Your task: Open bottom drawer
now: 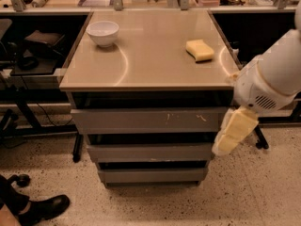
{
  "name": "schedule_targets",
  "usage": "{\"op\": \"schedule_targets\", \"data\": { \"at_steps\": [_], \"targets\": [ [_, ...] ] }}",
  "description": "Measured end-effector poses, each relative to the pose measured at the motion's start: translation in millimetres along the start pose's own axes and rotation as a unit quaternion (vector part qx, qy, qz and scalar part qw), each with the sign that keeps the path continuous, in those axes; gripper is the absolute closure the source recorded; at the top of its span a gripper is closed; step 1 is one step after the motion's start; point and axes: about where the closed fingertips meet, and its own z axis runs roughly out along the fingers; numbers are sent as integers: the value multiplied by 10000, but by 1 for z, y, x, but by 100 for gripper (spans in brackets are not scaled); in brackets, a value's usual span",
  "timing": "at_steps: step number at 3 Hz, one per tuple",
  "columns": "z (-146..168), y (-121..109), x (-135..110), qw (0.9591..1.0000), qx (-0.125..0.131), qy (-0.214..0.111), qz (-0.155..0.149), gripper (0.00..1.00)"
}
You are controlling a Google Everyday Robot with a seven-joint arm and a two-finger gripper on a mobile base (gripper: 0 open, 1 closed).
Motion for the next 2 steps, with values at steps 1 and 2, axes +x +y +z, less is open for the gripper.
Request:
{"op": "schedule_targets", "data": {
  "at_steps": [1, 2],
  "targets": [
    [74, 28, -5, 9988, -366, -305, 142, 0],
    [122, 45, -4, 9977, -531, -361, 230, 0]
  ]
}}
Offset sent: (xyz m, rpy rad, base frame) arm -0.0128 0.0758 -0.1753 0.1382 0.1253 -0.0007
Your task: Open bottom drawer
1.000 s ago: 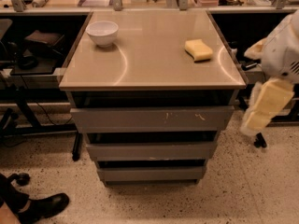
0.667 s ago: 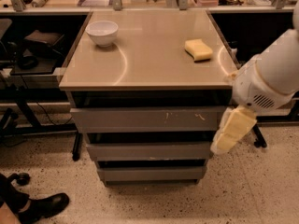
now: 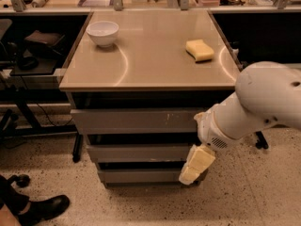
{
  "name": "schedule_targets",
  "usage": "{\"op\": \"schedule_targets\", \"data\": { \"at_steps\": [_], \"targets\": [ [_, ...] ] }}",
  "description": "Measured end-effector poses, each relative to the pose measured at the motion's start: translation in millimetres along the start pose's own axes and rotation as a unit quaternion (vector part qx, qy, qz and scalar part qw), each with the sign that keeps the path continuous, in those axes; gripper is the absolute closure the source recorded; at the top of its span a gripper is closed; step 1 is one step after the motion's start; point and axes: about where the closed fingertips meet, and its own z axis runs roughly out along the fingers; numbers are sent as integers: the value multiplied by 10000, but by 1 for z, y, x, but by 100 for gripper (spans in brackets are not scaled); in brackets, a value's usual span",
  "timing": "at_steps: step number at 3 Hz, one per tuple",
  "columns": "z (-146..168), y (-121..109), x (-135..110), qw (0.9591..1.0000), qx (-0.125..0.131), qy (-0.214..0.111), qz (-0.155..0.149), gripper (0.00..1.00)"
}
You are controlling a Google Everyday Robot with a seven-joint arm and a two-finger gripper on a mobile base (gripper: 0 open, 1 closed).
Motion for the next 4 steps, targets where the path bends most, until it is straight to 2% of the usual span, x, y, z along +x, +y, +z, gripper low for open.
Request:
{"op": "schedule_targets", "data": {
  "at_steps": [1, 2, 3, 4],
  "targets": [
    [4, 0, 1, 10000, 15, -6, 4, 0],
    [23, 4, 2, 9997, -142, -180, 79, 0],
    [67, 5, 0, 9982, -308, -469, 191, 0],
    [143, 2, -4, 9957, -309, -783, 399, 0]
  ]
}}
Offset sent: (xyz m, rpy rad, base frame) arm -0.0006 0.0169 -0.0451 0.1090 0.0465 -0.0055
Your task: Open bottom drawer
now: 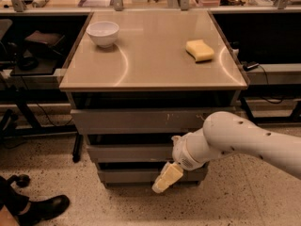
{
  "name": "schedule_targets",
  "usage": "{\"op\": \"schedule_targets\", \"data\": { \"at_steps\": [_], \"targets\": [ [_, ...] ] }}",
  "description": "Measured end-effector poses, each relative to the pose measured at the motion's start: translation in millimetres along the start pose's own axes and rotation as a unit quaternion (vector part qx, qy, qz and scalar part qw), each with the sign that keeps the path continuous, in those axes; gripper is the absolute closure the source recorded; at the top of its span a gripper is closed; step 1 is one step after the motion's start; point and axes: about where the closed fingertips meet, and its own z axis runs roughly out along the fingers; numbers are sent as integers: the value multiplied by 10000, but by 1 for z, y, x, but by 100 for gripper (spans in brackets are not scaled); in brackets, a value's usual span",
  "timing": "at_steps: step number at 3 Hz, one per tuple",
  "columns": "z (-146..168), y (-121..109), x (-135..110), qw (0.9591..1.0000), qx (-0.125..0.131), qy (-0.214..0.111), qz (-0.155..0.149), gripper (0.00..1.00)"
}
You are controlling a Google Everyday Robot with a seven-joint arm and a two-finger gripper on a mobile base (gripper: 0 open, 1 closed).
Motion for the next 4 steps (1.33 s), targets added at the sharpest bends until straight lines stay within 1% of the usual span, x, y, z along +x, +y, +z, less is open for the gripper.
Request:
{"op": "schedule_targets", "data": {
  "at_steps": [1, 2, 3, 4],
  "targets": [
    [-7, -19, -11, 9991, 363, -206, -2, 0],
    [-7, -19, -11, 9991, 366, -206, -4, 0],
    [-6, -30, -3, 9968, 785, -76, -90, 0],
    [-26, -47, 15, 9839, 1715, 303, -411, 0]
  ]
}}
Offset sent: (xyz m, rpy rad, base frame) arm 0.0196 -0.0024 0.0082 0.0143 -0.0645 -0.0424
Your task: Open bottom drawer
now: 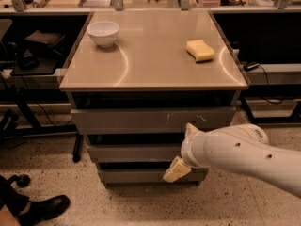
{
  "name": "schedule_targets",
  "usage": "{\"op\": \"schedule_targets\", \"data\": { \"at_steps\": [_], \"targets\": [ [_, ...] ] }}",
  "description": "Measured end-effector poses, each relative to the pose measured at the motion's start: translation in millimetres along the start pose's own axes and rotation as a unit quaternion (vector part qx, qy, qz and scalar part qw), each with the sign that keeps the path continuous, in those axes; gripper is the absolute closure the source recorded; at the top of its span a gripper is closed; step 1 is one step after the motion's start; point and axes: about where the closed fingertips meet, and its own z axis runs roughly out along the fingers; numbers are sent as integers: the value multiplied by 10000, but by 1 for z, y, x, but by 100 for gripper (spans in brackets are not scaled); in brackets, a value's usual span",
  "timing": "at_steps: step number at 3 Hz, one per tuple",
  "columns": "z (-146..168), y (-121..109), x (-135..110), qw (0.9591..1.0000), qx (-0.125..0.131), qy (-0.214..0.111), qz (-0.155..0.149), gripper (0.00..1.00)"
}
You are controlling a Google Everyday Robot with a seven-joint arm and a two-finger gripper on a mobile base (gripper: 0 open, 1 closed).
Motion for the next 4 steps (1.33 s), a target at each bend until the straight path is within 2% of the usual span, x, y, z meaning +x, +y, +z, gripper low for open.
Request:
{"op": "schedule_targets", "data": {
  "at_steps": [1, 2, 3, 4],
  "targets": [
    [-15, -12, 4, 9989, 436, 31, -178, 0],
    [-15, -12, 4, 9989, 437, 32, -179, 0],
    [-8, -11, 18, 9984, 448, 218, -266, 0],
    [21, 8, 70, 9952, 135, 911, -321, 0]
  ]
}}
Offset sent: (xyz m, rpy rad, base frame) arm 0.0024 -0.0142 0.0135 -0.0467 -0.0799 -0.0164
